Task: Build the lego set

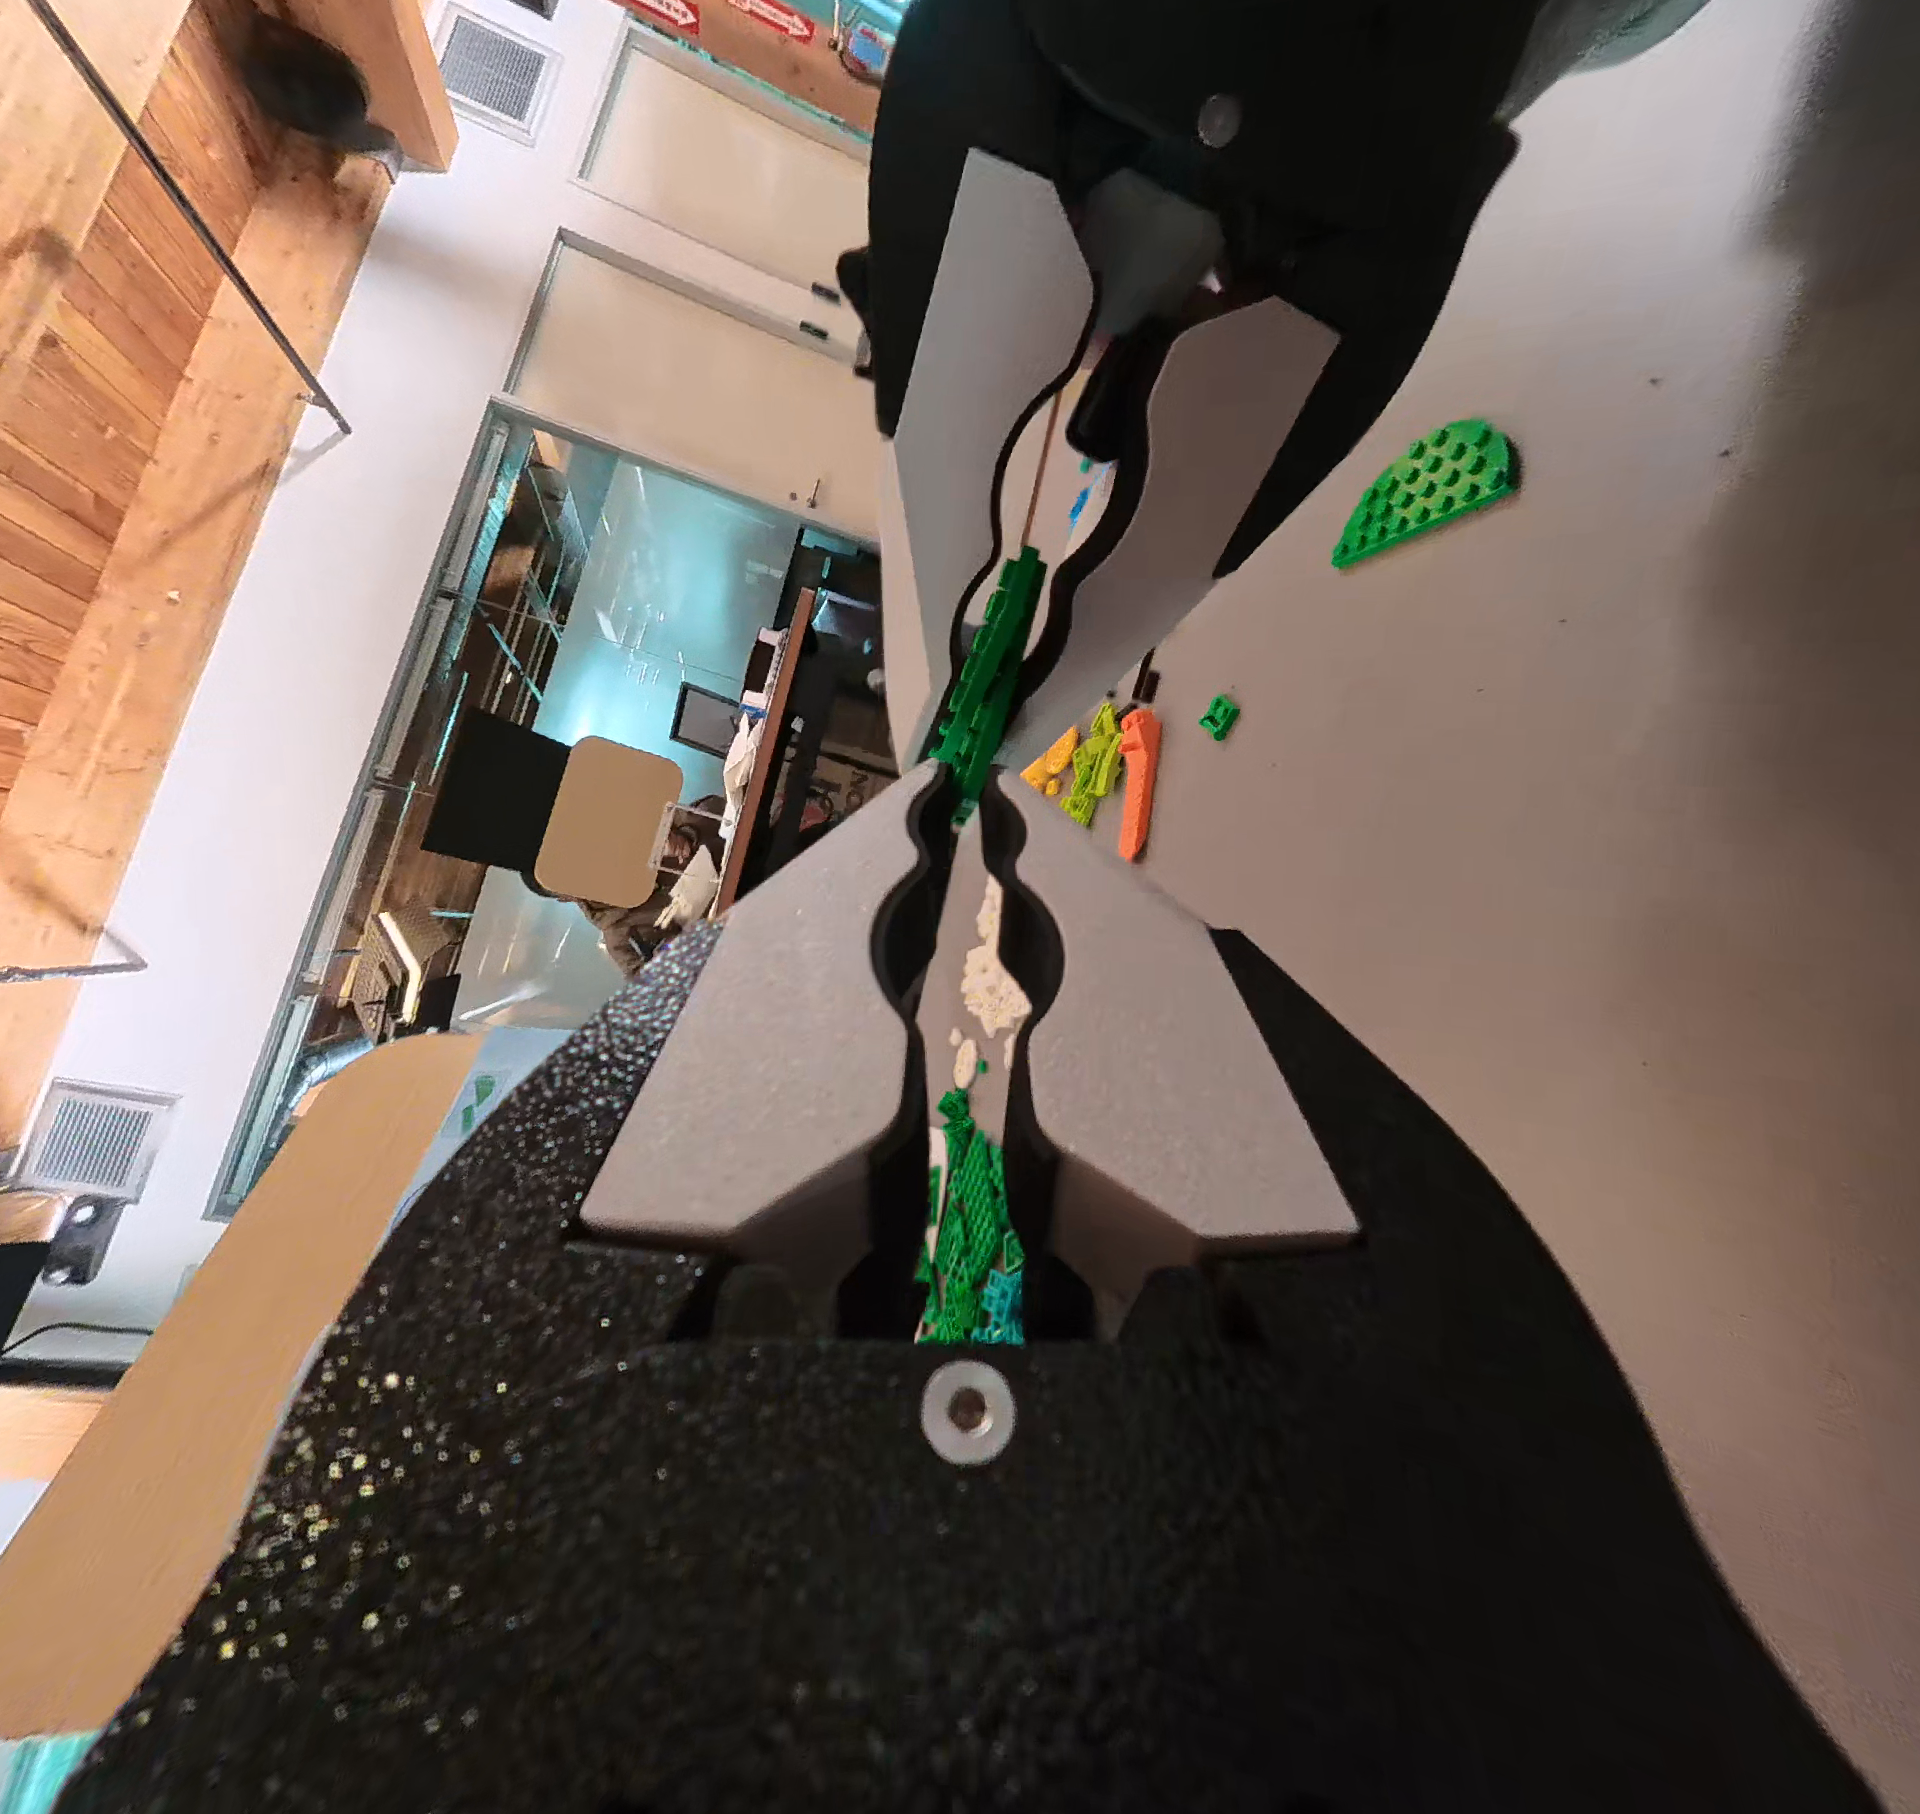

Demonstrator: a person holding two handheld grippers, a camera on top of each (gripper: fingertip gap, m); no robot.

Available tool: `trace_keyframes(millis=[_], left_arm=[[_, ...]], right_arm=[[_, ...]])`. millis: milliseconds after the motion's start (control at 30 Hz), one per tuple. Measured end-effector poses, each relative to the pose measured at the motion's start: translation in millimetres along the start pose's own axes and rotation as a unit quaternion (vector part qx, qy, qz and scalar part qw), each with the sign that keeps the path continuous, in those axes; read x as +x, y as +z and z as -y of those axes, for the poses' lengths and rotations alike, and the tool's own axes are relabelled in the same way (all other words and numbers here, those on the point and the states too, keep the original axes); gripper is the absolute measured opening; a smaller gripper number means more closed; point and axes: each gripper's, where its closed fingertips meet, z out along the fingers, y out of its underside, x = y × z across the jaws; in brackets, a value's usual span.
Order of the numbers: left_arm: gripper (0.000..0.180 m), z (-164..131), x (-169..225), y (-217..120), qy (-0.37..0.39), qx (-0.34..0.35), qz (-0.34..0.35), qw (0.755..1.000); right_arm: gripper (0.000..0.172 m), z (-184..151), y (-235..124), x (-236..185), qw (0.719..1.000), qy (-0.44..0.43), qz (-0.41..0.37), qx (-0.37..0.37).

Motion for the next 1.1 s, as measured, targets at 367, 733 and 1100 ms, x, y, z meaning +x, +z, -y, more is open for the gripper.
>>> trace_keyframes(millis=[367, 733, 1100], left_arm=[[0.002, 20, -5, -9, -0.082, 0.085, -0.024, 0.993], [0.002, 7, -2, -1, -0.054, 0.038, -0.014, 0.998], [0.001, 7, -1, -3, -0.059, 0.045, -0.018, 0.997]], right_arm=[[0.007, 14, -11, 10, 0.994, 0.076, 0.017, 0.08], [0.012, 6, -2, 4, 0.999, 0.017, -0.002, 0.03], [0.014, 5, -1, 2, 0.999, 0.024, 0.0, 0.031]])
